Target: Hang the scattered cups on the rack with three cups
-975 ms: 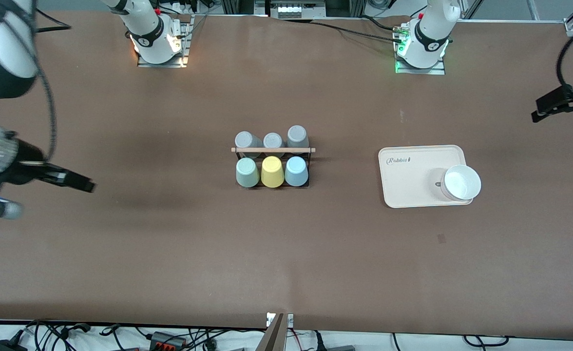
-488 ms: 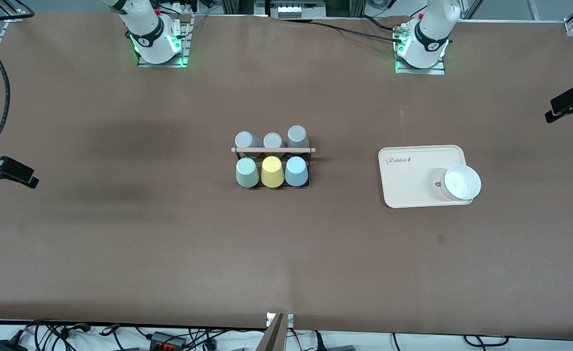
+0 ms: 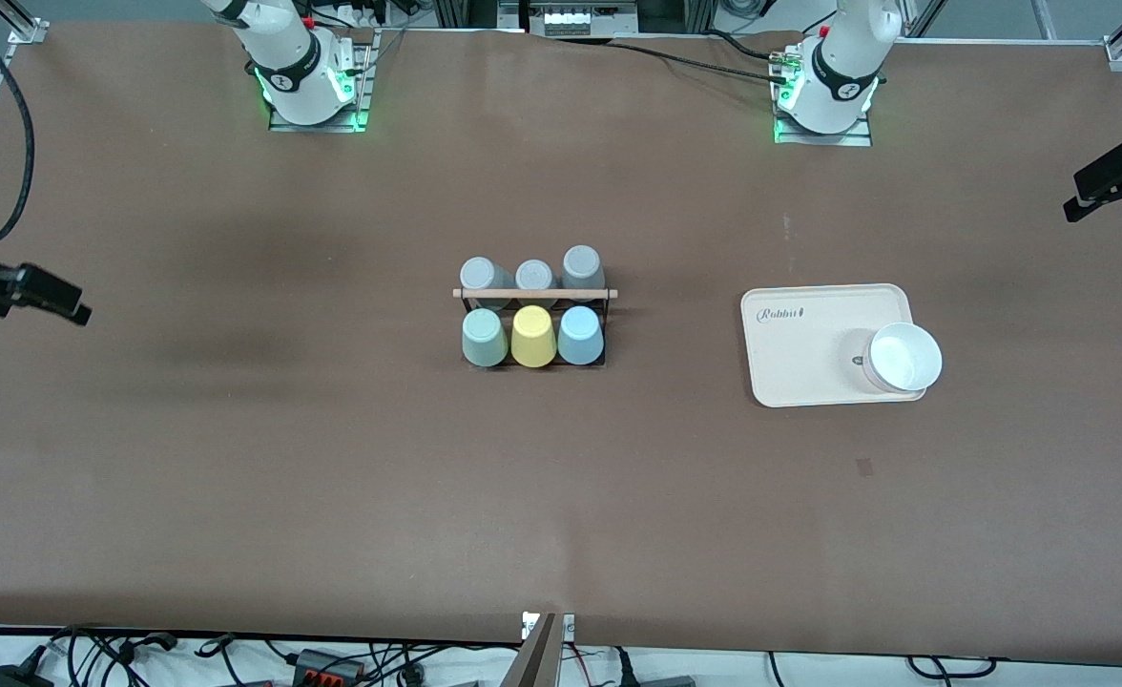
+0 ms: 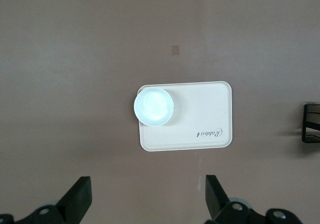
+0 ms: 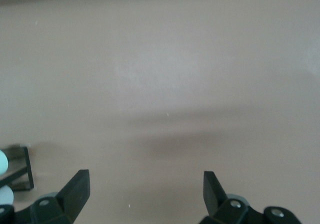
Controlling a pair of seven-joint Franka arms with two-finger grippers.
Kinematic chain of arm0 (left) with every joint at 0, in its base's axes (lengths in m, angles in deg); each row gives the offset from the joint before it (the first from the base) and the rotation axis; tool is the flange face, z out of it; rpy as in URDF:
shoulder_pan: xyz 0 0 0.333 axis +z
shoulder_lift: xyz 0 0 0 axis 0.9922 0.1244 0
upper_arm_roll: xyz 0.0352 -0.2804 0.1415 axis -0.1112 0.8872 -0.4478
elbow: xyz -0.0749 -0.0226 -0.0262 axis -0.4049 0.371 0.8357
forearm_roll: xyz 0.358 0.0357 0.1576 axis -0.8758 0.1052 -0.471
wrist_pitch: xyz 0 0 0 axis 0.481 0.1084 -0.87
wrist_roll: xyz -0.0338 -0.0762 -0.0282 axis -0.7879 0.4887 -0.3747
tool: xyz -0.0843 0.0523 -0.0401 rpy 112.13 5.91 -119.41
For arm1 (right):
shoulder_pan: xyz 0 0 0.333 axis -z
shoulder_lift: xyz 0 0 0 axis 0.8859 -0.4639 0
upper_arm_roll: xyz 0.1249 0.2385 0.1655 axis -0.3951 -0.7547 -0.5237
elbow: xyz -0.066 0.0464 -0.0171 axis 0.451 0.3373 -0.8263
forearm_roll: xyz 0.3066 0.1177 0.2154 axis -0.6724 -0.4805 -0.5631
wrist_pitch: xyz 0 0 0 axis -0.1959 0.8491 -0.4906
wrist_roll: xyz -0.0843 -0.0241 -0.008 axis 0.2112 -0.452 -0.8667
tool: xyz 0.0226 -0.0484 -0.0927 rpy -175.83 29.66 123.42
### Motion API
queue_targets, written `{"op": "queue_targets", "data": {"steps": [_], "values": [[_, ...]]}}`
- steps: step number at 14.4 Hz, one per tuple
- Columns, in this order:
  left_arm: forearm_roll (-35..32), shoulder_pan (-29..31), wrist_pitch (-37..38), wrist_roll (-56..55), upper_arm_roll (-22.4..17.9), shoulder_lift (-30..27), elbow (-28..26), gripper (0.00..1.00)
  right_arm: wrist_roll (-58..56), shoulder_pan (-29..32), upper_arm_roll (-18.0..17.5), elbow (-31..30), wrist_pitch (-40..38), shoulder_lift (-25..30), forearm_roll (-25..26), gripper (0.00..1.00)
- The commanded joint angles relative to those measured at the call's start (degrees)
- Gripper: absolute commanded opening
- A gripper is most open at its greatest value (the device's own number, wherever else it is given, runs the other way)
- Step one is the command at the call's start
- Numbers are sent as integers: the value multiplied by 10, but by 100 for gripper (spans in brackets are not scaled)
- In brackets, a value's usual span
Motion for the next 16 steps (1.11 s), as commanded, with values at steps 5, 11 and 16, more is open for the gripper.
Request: {"op": "queue_targets", "data": {"steps": [5,11,16], "values": [[-1,-2,-14,4,9,-15,-20,100,-15,2,-9,-50,-15,49,6,100],[-1,-2,-12,2,9,-13,-20,100,-50,2,-10,-53,-33,57,9,100],[-1,-2,-12,2,9,-13,-21,100,-53,1,-12,-54,-33,58,29,100]]}}
